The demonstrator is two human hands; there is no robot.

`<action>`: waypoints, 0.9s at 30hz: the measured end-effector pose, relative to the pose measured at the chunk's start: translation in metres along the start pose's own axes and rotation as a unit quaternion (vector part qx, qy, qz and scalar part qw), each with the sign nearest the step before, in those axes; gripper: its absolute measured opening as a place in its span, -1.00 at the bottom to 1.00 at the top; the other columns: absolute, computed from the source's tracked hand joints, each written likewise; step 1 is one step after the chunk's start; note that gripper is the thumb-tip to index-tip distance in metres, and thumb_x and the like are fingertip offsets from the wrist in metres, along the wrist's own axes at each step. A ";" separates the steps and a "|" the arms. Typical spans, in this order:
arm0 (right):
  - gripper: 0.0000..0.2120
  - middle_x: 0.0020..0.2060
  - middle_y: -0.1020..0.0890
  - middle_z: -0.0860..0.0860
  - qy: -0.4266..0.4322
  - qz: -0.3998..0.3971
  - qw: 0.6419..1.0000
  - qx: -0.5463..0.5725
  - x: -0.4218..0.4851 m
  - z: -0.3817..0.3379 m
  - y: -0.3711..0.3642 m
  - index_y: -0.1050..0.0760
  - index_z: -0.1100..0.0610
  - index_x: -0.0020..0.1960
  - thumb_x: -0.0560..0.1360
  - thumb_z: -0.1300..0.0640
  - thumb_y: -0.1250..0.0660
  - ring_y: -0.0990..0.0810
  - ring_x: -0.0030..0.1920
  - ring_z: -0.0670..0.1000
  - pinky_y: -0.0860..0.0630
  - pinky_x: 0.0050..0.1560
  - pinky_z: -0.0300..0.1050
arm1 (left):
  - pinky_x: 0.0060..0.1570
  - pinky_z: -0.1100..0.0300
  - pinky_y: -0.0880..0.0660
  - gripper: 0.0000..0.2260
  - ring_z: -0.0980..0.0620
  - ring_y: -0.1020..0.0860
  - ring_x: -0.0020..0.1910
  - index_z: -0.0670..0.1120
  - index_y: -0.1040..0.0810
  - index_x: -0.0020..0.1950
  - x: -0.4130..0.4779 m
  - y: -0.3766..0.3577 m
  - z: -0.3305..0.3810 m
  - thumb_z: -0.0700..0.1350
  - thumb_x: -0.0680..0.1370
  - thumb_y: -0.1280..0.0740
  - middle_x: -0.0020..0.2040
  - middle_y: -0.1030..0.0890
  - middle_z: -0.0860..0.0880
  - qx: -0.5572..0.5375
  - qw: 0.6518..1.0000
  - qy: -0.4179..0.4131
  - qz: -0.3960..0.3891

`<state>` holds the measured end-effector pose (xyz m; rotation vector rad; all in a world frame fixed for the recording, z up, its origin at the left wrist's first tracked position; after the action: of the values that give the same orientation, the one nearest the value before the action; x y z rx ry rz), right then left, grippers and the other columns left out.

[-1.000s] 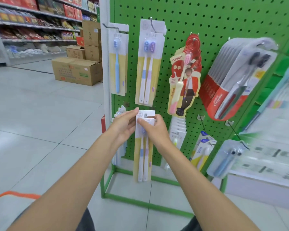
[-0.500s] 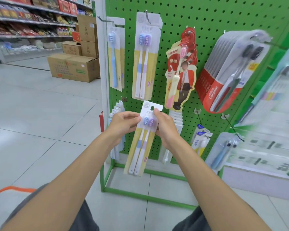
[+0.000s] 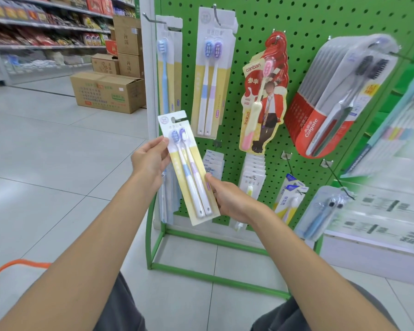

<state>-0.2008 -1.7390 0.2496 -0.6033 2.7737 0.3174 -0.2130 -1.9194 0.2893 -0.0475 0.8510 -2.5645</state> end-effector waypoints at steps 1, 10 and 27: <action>-0.56 0.13 -0.66 0.12 -0.001 -0.011 1.000 -0.006 -0.001 0.001 -0.001 -0.53 0.08 0.21 0.66 -0.17 -0.02 -0.65 0.10 0.08 -0.60 0.11 0.02 | -0.14 0.20 -0.65 -0.84 0.06 -0.69 -0.17 -0.19 -0.51 0.15 0.001 0.003 0.002 -0.30 0.58 -0.34 -0.02 -0.68 -0.12 -0.010 1.000 -0.004 0.011; -0.78 -0.05 -0.69 0.02 0.060 -0.086 0.989 -0.101 -0.003 0.005 -0.005 -0.58 0.18 0.08 0.46 0.26 -0.47 -0.67 -0.07 -0.03 -0.63 -0.02 -0.14 | -0.19 0.23 -0.64 -0.83 0.06 -0.67 -0.17 -0.20 -0.52 0.16 0.006 0.012 0.001 -0.30 0.58 -0.35 -0.01 -0.67 -0.13 0.008 0.998 0.006 0.070; 0.03 0.31 -0.41 -0.15 0.149 -0.028 0.965 -0.215 -0.014 0.002 -0.025 0.23 -0.20 0.57 0.45 0.05 -0.49 -0.52 0.20 -0.07 -0.43 0.31 -0.12 | 0.08 -0.02 -0.60 -0.38 -0.02 -0.63 0.09 0.06 -0.12 0.57 -0.001 -0.009 -0.007 -0.15 0.59 -0.34 0.19 -0.62 -0.05 0.270 0.956 -0.079 -0.078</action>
<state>-0.1771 -1.7553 0.2488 -0.8932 2.9794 0.9012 -0.2167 -1.9087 0.2884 -0.1552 0.0715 -2.8051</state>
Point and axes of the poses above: each hand's wrist, its own x-axis towards the middle knuckle, its own y-axis out of the back of the hand, z = x × y, the point moved 3 cm from there along x, towards the middle knuckle
